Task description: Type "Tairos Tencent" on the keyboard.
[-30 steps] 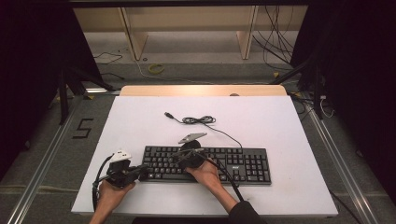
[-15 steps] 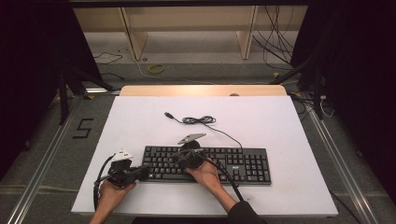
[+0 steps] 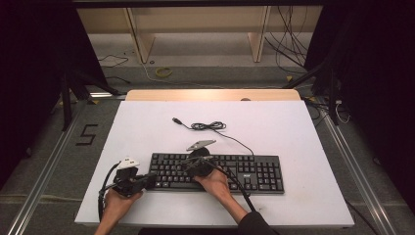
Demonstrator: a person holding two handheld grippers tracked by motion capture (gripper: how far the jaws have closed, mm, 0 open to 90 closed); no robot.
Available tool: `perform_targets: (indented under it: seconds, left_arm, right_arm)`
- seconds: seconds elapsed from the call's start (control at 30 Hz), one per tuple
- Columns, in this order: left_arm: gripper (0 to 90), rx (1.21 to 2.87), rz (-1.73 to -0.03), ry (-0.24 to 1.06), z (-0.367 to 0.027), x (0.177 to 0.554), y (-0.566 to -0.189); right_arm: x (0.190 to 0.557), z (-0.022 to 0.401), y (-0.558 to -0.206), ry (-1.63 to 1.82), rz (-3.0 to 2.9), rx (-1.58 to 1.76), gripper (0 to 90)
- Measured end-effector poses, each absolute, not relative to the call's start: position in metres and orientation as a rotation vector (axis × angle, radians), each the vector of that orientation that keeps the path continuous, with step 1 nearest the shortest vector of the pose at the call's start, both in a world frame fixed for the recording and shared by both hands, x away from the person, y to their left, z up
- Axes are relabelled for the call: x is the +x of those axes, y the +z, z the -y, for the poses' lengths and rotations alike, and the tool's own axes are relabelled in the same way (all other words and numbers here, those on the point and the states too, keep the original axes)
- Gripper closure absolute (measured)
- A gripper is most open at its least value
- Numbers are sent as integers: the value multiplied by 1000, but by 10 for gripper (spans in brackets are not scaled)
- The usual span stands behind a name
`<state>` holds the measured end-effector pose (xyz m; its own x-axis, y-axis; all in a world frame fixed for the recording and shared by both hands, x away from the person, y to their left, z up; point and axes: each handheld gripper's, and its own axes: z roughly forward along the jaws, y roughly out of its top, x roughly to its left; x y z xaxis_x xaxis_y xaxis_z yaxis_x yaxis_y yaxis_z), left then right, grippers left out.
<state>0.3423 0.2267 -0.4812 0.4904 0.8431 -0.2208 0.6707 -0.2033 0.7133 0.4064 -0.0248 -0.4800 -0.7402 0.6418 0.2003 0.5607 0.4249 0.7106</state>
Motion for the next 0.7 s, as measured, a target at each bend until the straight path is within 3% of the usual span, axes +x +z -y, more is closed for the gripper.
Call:
perform_targets:
  seconds: [0.7]
  left_arm:
    - [770, 1889, -1215, 268, -228, 340, -474]
  right_arm:
    - [401, 34, -466, 1353, -2539, 1072, 715]
